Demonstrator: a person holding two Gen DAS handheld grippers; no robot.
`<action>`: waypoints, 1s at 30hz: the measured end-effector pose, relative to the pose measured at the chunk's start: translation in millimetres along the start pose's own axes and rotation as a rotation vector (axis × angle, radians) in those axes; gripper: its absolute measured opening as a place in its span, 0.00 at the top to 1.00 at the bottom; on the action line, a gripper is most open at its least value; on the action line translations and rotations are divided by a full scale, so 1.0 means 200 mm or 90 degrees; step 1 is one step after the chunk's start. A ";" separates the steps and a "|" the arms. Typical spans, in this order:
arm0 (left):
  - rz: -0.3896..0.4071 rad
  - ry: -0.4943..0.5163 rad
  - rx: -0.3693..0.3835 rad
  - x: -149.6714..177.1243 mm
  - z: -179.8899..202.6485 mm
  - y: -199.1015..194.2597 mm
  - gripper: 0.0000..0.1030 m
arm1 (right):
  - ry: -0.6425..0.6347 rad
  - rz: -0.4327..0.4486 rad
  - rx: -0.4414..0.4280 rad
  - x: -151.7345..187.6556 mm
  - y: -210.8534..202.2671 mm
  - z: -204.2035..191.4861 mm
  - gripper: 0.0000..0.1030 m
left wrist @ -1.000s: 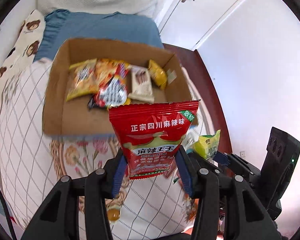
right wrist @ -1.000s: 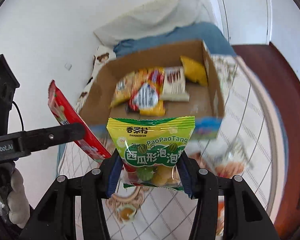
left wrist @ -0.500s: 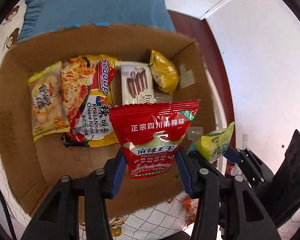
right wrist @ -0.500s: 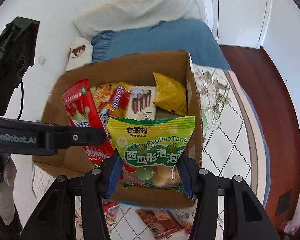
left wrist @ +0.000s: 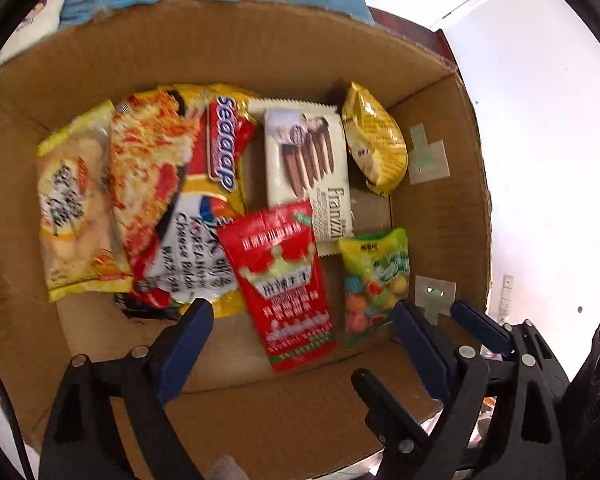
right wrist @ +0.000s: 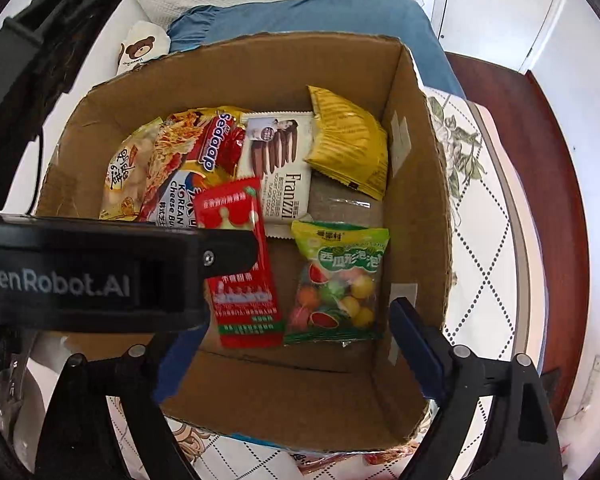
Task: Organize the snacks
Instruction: 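Lower both packets into the box and open both tools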
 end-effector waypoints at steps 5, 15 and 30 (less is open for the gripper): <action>0.045 0.001 -0.013 0.01 -0.02 -0.12 0.11 | 0.001 0.020 0.006 -0.01 -0.04 -0.01 0.09; 0.189 0.016 -0.144 0.11 -0.12 -0.44 0.11 | 0.017 0.058 0.005 0.04 -0.18 0.01 0.09; 0.354 0.009 -0.213 0.54 -0.16 -0.71 0.11 | 0.000 0.189 0.004 0.24 -0.52 -0.04 0.09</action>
Point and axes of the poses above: each gripper's, at about its wrist camera, not at the fingertips, and y roughly the way its jaws point, z to its right, x to its underside, the point moved 7 cm from there along y, roughly the way its jaws point, and after that the axes turned 5 degrees about y, right-handed, at the moved point
